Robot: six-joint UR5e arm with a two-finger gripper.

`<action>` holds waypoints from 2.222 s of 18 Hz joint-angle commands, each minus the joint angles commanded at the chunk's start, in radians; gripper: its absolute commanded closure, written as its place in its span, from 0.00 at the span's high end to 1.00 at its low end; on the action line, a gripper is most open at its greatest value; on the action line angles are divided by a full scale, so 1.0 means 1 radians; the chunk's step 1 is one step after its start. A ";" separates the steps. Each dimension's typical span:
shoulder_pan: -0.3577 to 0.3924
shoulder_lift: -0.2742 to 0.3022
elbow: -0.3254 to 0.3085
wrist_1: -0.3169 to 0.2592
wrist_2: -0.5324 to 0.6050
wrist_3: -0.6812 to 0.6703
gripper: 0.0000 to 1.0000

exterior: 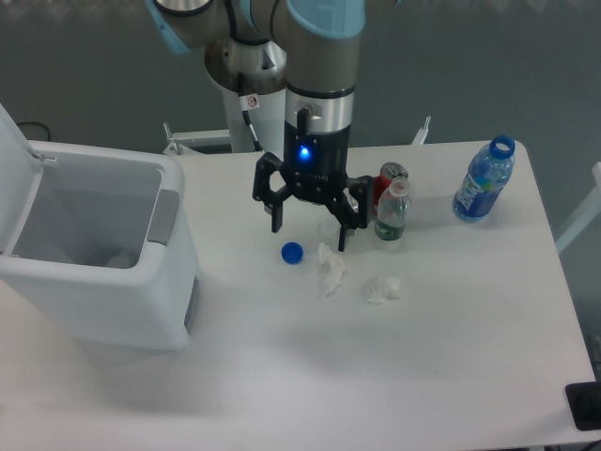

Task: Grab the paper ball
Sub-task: 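Lower the open gripper toward the crumpled white paper ball, then align the gripper over the paper ball beside the blue cap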

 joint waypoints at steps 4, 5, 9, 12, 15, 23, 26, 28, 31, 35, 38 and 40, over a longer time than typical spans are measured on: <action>0.005 -0.023 0.000 0.000 0.035 0.022 1.00; 0.005 -0.034 -0.005 -0.002 0.038 0.022 1.00; 0.003 -0.072 -0.009 -0.002 0.097 0.015 1.00; 0.003 -0.095 -0.043 0.000 0.146 0.017 1.00; 0.006 -0.110 -0.061 0.002 0.149 0.017 1.00; 0.037 -0.146 -0.084 0.000 0.164 -0.032 1.00; 0.040 -0.163 -0.086 -0.005 0.169 -0.038 1.00; 0.041 -0.169 -0.103 -0.008 0.167 -0.063 1.00; 0.040 -0.186 -0.127 -0.006 0.167 -0.084 1.00; 0.038 -0.193 -0.152 -0.006 0.164 -0.075 1.00; 0.035 -0.200 -0.164 -0.009 0.166 -0.075 1.00; 0.037 -0.203 -0.172 -0.011 0.167 -0.074 1.00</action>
